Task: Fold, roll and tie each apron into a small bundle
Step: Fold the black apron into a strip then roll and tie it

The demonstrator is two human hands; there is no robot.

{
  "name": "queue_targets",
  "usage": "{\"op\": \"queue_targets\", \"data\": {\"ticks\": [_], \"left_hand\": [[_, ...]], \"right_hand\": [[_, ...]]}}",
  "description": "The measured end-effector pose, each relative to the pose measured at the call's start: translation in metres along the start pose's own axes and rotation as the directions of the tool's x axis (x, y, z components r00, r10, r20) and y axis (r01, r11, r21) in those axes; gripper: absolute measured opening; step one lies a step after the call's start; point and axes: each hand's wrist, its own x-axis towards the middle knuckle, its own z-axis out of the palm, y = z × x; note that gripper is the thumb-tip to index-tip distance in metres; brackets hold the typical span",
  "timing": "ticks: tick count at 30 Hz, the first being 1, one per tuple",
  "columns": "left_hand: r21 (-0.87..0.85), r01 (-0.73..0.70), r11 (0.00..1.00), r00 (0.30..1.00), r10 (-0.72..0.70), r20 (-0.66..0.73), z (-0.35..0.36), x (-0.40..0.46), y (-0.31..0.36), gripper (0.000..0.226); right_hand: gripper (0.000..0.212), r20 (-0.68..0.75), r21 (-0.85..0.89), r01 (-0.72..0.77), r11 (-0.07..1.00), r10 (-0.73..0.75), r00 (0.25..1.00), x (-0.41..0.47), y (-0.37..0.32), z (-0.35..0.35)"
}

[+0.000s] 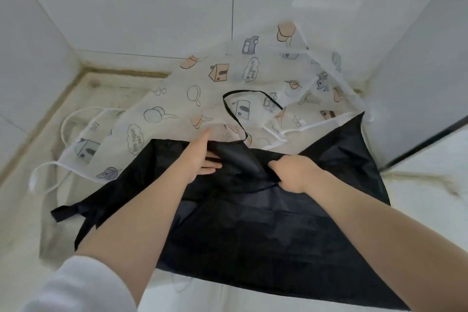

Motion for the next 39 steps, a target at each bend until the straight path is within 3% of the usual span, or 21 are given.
{"op": "queue_targets", "data": {"ticks": [2, 5, 7, 8, 10, 14, 17, 20, 21, 23, 25, 26, 28, 30, 32, 35, 39], "left_hand": [[0.053, -0.035, 0.998, 0.999, 0.035, -0.003, 0.005, 0.001, -0.009, 0.055], [0.118, -0.22, 0.968, 0.952, 0.24, -0.193, 0.007, 0.007, -0.022, 0.041], [0.248, -0.357, 0.901, 0.894, 0.406, -0.188, 0.0, 0.008, -0.033, 0.021], [0.313, -0.391, 0.865, 0.877, 0.454, -0.158, -0.005, 0.008, -0.037, 0.026], [0.397, -0.396, 0.828, 0.865, 0.481, -0.14, -0.016, 0.007, -0.045, 0.043], [0.523, -0.318, 0.791, 0.845, 0.486, -0.223, -0.042, 0.013, -0.054, 0.055], [0.652, -0.097, 0.752, 0.889, 0.36, -0.283, -0.058, 0.016, -0.063, 0.059], [0.772, 0.153, 0.618, 0.91, 0.217, -0.354, -0.059, 0.015, -0.059, 0.076], [0.797, 0.206, 0.568, 0.894, 0.221, -0.389, -0.055, 0.012, -0.054, 0.081], [0.86, 0.24, 0.451, 0.841, 0.346, -0.416, -0.041, 0.006, -0.046, 0.085], [0.939, 0.156, 0.307, 0.782, 0.542, -0.308, -0.019, 0.002, -0.041, 0.082], [0.969, 0.066, 0.24, 0.764, 0.612, -0.203, -0.005, 0.002, -0.041, 0.08], [0.975, -0.201, 0.096, 0.742, 0.664, 0.088, 0.028, 0.002, -0.04, 0.069], [0.89, -0.456, -0.016, 0.701, 0.609, 0.37, 0.065, 0.006, -0.04, 0.053], [0.828, -0.561, -0.008, 0.724, 0.479, 0.496, 0.096, 0.011, -0.044, 0.053], [0.869, -0.493, -0.047, 0.822, 0.303, 0.483, 0.129, 0.024, -0.052, 0.074], [0.881, -0.466, -0.081, 0.849, 0.239, 0.471, 0.131, 0.037, -0.049, 0.096]], "right_hand": [[0.006, 0.007, -0.213, 0.002, 0.977, 0.0, 1.0, -0.009, -0.017, 0.008], [0.016, 0.078, -0.473, -0.06, 0.879, 0.109, 0.991, -0.019, -0.032, 0.02], [0.036, 0.117, -0.569, -0.075, 0.819, 0.171, 0.978, -0.024, -0.037, 0.031], [0.043, 0.126, -0.594, -0.072, 0.801, 0.181, 0.975, -0.027, -0.037, 0.037], [0.048, 0.139, -0.523, -0.12, 0.844, 0.224, 0.965, -0.031, -0.035, 0.045], [0.041, 0.112, -0.182, -0.269, 0.946, 0.291, 0.95, -0.038, -0.025, 0.052], [0.043, 0.095, 0.001, -0.32, 0.947, 0.318, 0.943, -0.036, -0.018, 0.053], [0.046, 0.106, 0.179, -0.387, 0.904, 0.374, 0.921, -0.027, -0.006, 0.052], [0.043, 0.078, 0.234, -0.411, 0.881, 0.404, 0.911, -0.023, -0.002, 0.052], [0.031, -0.162, 0.258, -0.432, 0.864, 0.48, 0.862, -0.018, 0.008, 0.05], [0.024, -0.419, 0.315, -0.455, 0.833, 0.552, 0.721, -0.015, 0.021, 0.047], [0.025, -0.479, 0.402, -0.432, 0.807, 0.588, 0.652, -0.015, 0.027, 0.045], [0.037, -0.455, 0.573, -0.37, 0.731, 0.66, 0.598, -0.014, 0.045, 0.041], [0.049, -0.311, 0.708, -0.331, 0.623, 0.697, 0.646, -0.015, 0.065, 0.038], [0.053, -0.112, 0.833, -0.294, 0.468, 0.664, 0.739, -0.017, 0.081, 0.041], [0.057, 0.021, 0.903, -0.262, 0.342, 0.572, 0.82, -0.018, 0.103, 0.048], [0.051, 0.062, 0.952, -0.193, 0.236, 0.469, 0.881, -0.023, 0.124, 0.045]]}}
